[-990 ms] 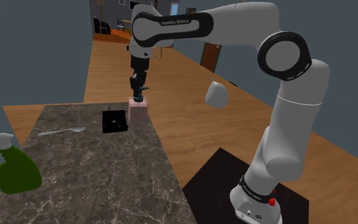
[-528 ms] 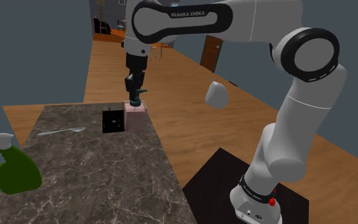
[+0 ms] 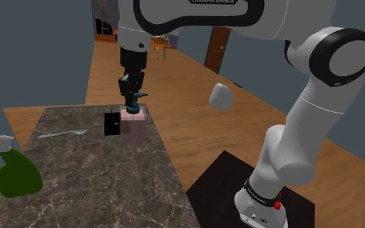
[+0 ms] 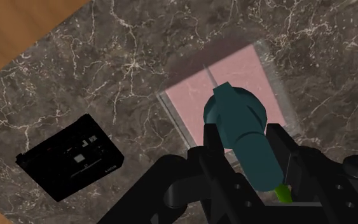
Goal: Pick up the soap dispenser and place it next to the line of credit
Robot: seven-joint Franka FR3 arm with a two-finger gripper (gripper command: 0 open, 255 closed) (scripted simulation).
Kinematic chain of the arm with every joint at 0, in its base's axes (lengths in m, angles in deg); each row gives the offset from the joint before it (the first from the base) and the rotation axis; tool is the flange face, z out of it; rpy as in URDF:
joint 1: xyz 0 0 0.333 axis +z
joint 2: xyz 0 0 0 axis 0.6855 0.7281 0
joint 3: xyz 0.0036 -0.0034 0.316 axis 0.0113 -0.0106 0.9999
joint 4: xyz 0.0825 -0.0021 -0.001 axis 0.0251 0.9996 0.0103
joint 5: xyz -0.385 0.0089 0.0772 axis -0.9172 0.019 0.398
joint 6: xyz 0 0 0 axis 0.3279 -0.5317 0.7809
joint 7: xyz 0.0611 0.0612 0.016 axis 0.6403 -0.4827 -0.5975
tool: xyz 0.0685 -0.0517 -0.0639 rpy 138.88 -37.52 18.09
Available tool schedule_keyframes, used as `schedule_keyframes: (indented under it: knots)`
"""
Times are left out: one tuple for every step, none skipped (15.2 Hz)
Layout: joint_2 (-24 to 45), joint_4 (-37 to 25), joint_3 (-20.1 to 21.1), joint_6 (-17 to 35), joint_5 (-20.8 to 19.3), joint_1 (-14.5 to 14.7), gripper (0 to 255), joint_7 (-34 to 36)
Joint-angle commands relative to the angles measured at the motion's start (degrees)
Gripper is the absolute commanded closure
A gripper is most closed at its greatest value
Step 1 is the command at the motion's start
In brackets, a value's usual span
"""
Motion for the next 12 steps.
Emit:
schedule_keyframes:
  knots:
    - [-0.74, 0.16, 1.29, -0.42, 0.11, 1.20, 255, 2.58]
    - [-1.02, -0.07, 1.96, -0.85, 0.16, 1.78, 255, 3.86]
    - [-1.26, -0.37, 2.63, -1.30, 0.21, 2.38, 255, 5.15]
    - [-1.43, -0.74, 3.31, -1.75, 0.24, 2.97, 255, 6.45]
    - [-1.54, -1.18, 3.99, -2.22, 0.27, 3.57, 255, 7.76]
    - [-1.59, -1.69, 4.69, -2.69, 0.29, 4.16, 255, 9.08]
    - [-1.58, -2.27, 5.38, -3.18, 0.30, 4.76, 255, 10.42]
    - [-1.51, -2.92, 6.10, -3.67, 0.29, 5.35, 255, 11.76]
    - [-1.38, -3.65, 6.81, -4.18, 0.25, 5.96, 255, 13.12]
    - [-1.18, -4.44, 7.53, -4.69, 0.20, 6.57, 255, 14.49]
    - [-0.92, -5.31, 8.25, -5.22, 0.13, 7.18, 255, 15.88]
    - [-0.59, -6.26, 8.98, -5.77, 0.02, 7.80, 255, 17.28]
